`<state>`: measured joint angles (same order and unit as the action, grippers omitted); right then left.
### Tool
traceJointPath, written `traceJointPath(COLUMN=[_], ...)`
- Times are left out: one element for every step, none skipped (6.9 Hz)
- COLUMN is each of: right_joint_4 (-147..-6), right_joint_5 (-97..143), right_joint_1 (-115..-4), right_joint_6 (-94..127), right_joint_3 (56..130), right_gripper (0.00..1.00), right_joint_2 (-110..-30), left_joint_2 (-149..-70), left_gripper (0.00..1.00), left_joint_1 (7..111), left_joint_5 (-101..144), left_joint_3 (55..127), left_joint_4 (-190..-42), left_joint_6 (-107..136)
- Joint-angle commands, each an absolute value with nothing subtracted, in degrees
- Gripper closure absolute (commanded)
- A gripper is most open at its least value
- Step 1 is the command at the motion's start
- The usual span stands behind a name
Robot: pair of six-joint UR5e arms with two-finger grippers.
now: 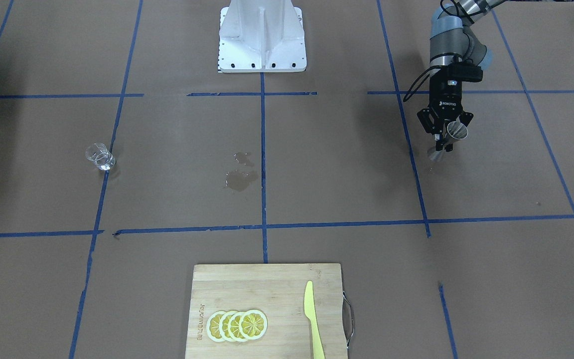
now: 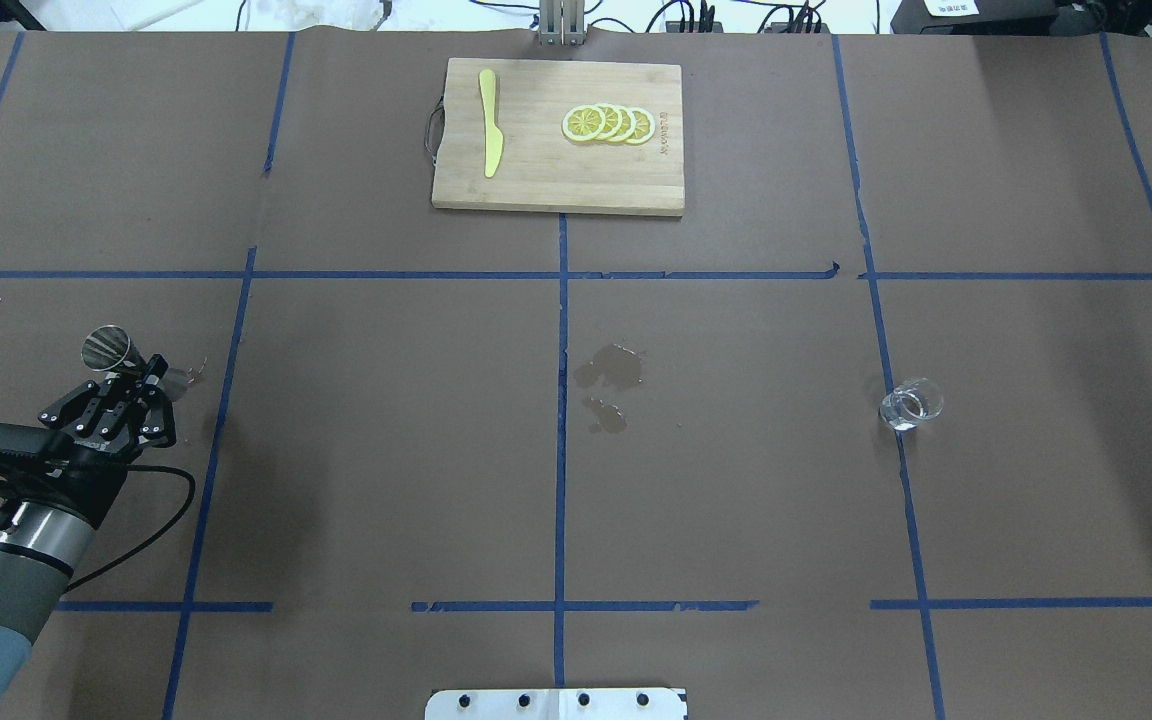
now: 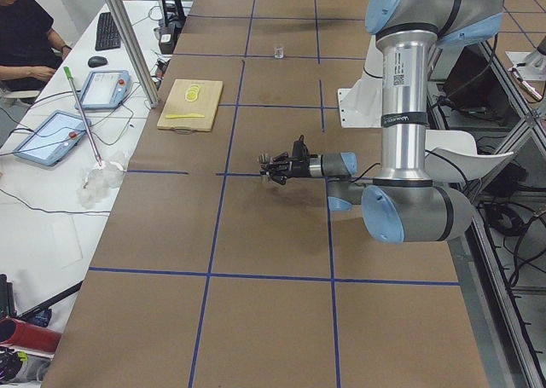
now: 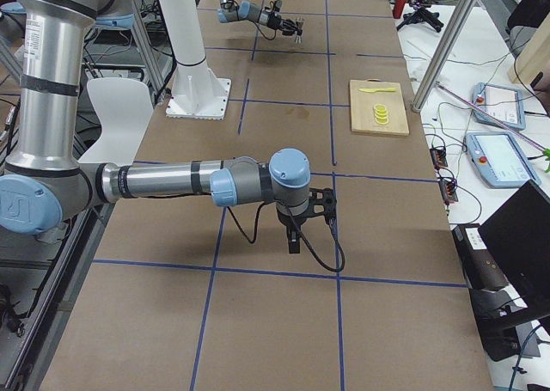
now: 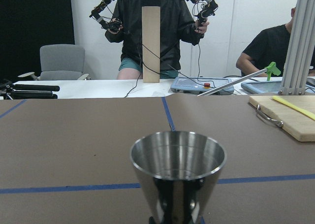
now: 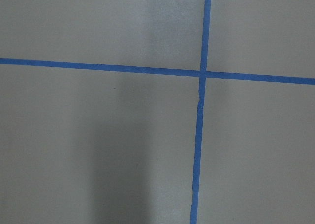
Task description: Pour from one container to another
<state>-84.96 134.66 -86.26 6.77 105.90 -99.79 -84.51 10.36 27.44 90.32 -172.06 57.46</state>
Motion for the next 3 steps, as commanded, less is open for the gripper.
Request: traceJointPath(right_joint_4=[-79.25, -76.41, -73.85], right_joint_5=[134.56, 134.56, 134.56], right_joint_1=[-85.96, -85.70, -83.87], right_joint_6=[7.03, 10.60, 15.51], right_joint_3=[105.56, 105.56, 105.64], right_gripper=[0.00, 0.00, 0.00], right_joint_2=[-99.75, -100.10, -100.02], left_joint_2=[-85.69, -86.91, -86.92], left_gripper=[1.00, 1.00, 1.00], left_joint_1=[9.94, 9.93, 9.93], left_joint_5=[27.68, 27.34, 27.33], left_joint_3=[90.18, 90.00, 90.26], left_joint_4=[-173.94, -173.94, -173.94], left_joint_6=[54.67, 54.41, 51.18])
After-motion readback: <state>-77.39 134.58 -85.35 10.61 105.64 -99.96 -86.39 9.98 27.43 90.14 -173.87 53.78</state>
